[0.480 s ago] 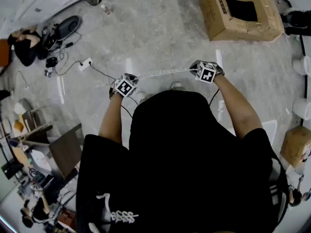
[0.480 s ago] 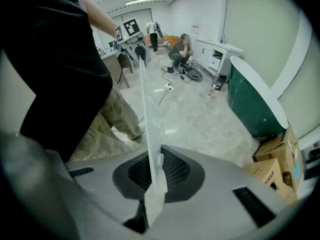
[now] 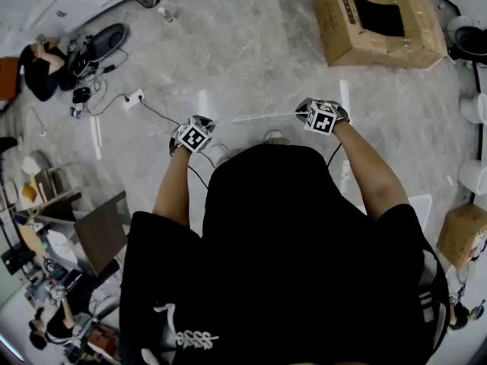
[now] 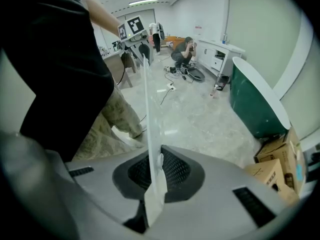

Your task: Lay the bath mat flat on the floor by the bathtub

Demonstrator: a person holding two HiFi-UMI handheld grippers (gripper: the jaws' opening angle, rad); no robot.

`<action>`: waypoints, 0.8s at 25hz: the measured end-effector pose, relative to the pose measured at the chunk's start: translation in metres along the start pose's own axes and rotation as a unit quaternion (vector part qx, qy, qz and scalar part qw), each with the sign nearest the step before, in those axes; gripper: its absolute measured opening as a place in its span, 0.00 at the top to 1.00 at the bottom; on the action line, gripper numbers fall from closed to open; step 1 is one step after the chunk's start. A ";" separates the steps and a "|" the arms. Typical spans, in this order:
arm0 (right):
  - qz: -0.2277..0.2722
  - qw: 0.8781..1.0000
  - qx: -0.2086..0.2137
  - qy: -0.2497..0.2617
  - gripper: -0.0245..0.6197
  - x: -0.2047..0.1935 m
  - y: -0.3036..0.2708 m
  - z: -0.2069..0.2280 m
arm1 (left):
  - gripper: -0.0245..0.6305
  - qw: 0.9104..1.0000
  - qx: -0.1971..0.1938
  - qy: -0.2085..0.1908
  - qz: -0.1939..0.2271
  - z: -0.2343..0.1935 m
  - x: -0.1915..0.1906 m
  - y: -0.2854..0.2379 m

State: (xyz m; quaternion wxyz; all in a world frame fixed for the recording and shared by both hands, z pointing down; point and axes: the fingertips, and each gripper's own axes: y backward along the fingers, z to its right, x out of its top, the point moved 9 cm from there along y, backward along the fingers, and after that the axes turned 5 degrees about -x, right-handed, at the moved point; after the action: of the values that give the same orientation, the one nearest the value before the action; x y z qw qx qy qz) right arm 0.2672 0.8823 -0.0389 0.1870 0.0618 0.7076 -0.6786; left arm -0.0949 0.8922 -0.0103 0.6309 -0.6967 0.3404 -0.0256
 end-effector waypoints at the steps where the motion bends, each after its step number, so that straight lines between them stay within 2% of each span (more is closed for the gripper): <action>1: 0.002 1.000 -0.001 -0.003 0.92 -0.004 0.002 0.004 | 0.92 1.000 0.002 0.001 0.001 0.001 0.006 0.000; 7: 0.023 0.999 -0.016 -0.015 0.92 -0.037 0.013 0.027 | 0.92 0.999 0.032 0.003 0.002 0.010 0.046 -0.005; 12: 0.019 0.999 -0.033 0.016 0.92 -0.050 0.025 0.036 | 0.92 0.998 0.053 0.018 0.011 0.020 0.067 -0.006; 16: 0.016 0.999 -0.032 0.028 0.92 -0.053 0.027 0.040 | 0.92 0.999 0.051 0.015 0.009 0.021 0.069 -0.009; 20: 0.019 0.999 -0.040 0.010 0.92 -0.047 0.022 0.055 | 0.92 0.999 0.045 0.001 0.007 0.004 0.071 -0.014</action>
State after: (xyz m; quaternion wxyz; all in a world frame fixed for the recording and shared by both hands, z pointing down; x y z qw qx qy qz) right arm 0.3285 0.8373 -0.0437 0.1953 0.0747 0.7349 -0.6451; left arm -0.0323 0.8591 -0.0271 0.6616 -0.6650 0.3445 -0.0378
